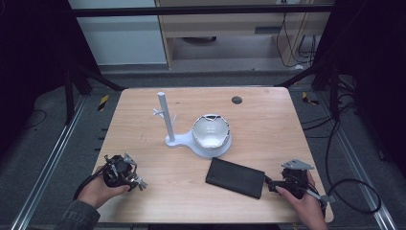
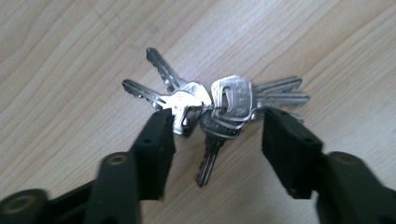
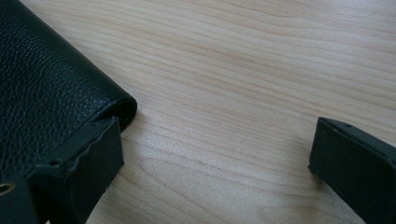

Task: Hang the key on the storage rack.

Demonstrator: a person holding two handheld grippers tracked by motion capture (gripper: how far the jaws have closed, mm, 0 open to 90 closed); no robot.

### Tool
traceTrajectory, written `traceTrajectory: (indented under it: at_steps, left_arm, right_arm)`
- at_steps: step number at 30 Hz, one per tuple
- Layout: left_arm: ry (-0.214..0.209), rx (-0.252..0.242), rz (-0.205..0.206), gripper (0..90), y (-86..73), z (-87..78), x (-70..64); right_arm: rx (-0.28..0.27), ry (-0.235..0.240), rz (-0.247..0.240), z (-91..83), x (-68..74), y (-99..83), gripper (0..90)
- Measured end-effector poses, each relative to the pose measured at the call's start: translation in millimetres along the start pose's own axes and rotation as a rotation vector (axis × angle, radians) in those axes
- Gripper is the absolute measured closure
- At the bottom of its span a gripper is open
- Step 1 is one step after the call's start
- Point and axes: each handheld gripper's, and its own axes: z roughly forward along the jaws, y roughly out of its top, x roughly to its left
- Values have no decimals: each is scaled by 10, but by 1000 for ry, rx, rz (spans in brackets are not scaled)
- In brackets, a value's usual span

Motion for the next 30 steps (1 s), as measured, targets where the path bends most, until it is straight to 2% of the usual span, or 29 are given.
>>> traceTrajectory:
  at_steps: [1,2,3,4,7,9,14,17,18,19,20,22,24,25,30]
  left_arm:
    - [0,0,0,397,0,0,0]
    - [-5,1,-33,364,29,-3,-9]
    - [-5,1,-33,333,29,-3,-9]
    - [-3,-2,-68,278,54,19,-22]
    - [36,-3,-96,207,89,63,-31]
    - [39,-1,-113,163,103,96,-22]
    - [41,23,-117,127,119,170,-19]
    - [6,36,-136,109,105,209,14]
    - [-9,37,-130,115,99,203,32]
    - [-36,33,-124,155,93,191,41]
    - [-53,30,-119,231,84,176,39]
    - [-66,36,-102,302,71,151,39]
    - [-57,36,-62,501,51,123,44]
    - [-53,39,-70,522,40,120,41]
    - [-60,42,-3,714,21,99,61]
  right_arm:
    - [0,0,0,0,0,0,30]
    - [0,-1,-1,1,0,0,30]
    - [0,-1,-1,1,0,0,30]
    - [0,0,0,0,0,0,30]
    - [0,0,1,0,0,0,30]
    - [0,0,0,0,0,0,30]
    - [0,-1,-1,1,-1,0,30]
    - [0,-1,1,1,1,0,30]
    - [0,0,2,0,1,0,30]
    - [0,-2,1,1,1,0,30]
    - [0,-1,-1,1,-1,0,30]
    - [0,-1,-1,1,-1,0,29]
    - [0,-1,-1,1,-1,0,30]
    - [0,-1,-1,1,-1,0,29]
    - [0,0,3,0,2,-1,29]
